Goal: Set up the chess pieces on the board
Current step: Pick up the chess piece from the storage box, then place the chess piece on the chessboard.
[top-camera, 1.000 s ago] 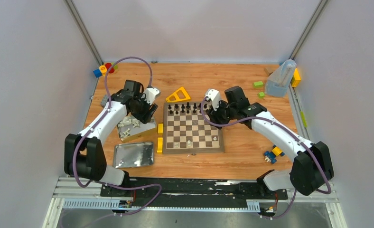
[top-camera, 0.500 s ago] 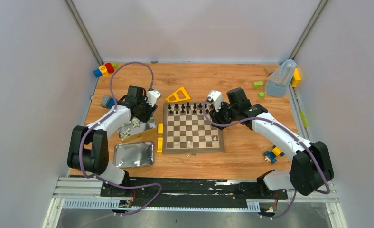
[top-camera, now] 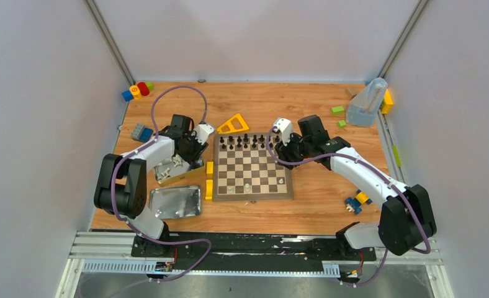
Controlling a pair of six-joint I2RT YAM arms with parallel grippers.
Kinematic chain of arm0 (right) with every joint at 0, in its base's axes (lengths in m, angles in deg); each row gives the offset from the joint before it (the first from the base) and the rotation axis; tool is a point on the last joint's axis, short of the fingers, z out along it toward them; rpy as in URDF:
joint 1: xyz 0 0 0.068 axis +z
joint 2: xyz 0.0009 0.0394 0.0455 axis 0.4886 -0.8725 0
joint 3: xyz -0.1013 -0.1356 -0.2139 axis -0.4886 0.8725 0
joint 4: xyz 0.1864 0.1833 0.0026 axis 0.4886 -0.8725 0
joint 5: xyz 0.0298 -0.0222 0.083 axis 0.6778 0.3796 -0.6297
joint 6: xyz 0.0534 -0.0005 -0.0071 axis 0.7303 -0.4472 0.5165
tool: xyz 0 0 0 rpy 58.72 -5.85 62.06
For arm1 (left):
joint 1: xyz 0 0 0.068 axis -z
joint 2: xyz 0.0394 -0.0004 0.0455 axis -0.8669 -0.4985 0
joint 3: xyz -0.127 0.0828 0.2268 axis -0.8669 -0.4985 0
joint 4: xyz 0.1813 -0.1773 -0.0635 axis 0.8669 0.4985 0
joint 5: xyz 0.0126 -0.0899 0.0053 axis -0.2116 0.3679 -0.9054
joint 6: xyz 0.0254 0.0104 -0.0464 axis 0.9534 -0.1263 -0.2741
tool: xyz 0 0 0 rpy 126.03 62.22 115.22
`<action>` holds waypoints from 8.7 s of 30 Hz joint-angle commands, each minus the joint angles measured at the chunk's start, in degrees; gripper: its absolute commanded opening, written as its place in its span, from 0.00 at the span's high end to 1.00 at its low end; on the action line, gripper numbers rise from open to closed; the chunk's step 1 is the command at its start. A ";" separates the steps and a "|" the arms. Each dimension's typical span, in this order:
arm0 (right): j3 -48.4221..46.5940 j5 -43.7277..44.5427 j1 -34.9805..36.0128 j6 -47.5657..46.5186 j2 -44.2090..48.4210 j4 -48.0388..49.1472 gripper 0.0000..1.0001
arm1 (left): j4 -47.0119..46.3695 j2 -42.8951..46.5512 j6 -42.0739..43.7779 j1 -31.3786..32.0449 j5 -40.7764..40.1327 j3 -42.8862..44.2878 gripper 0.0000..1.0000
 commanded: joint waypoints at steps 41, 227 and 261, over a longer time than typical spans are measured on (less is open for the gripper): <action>-2.50 -3.15 -0.40 0.60 -1.72 0.59 0.64 | 3.14 9.20 11.97 -0.74 3.09 -1.01 0.95; -7.80 -55.53 -30.38 21.88 -8.33 7.05 0.33 | 40.70 -3.57 17.68 26.68 0.40 31.85 0.96; -5.60 -59.13 -35.40 17.35 -8.49 4.69 0.34 | 56.12 -32.97 4.59 37.84 -12.48 55.38 0.74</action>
